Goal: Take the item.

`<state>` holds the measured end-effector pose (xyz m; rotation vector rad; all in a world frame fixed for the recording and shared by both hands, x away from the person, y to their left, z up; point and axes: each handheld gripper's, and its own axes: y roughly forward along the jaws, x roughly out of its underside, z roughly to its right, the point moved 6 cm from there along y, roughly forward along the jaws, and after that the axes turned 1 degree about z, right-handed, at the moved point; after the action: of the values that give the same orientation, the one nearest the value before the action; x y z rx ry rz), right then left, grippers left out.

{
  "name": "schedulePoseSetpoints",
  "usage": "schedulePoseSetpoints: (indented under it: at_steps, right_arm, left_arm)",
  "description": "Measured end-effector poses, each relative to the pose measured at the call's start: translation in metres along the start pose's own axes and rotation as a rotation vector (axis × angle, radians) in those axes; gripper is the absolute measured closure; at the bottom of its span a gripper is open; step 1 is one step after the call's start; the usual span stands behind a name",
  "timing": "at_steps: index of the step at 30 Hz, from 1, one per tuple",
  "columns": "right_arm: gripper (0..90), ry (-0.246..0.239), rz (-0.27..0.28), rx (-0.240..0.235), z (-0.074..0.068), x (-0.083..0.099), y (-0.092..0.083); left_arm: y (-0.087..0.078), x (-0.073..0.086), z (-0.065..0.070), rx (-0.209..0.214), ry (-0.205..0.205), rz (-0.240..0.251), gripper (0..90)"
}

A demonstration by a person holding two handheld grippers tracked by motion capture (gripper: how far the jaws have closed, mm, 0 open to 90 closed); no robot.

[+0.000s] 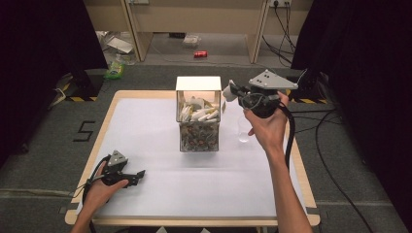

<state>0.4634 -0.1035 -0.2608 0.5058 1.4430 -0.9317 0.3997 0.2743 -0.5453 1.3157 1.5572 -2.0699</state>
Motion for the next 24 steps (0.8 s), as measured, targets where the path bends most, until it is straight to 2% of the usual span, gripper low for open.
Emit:
schedulePoseSetpoints:
  at_steps: [14,22,24]
  right_arm:
    - [86.6,0.051,-0.018,0.045,0.027,0.021,-0.006]
    - [86.5,0.081,-0.047,0.093,0.047,0.036,-0.007]
    - [86.5,0.091,-0.060,0.112,0.055,0.044,-0.006]
  left_arm:
    - [0.000,0.000,0.000,-0.001,0.000,0.000,11.6]
    - [0.000,0.000,0.000,0.000,0.000,0.000,11.6]
    - [0.000,0.000,0.000,0.000,0.001,0.000,11.6]
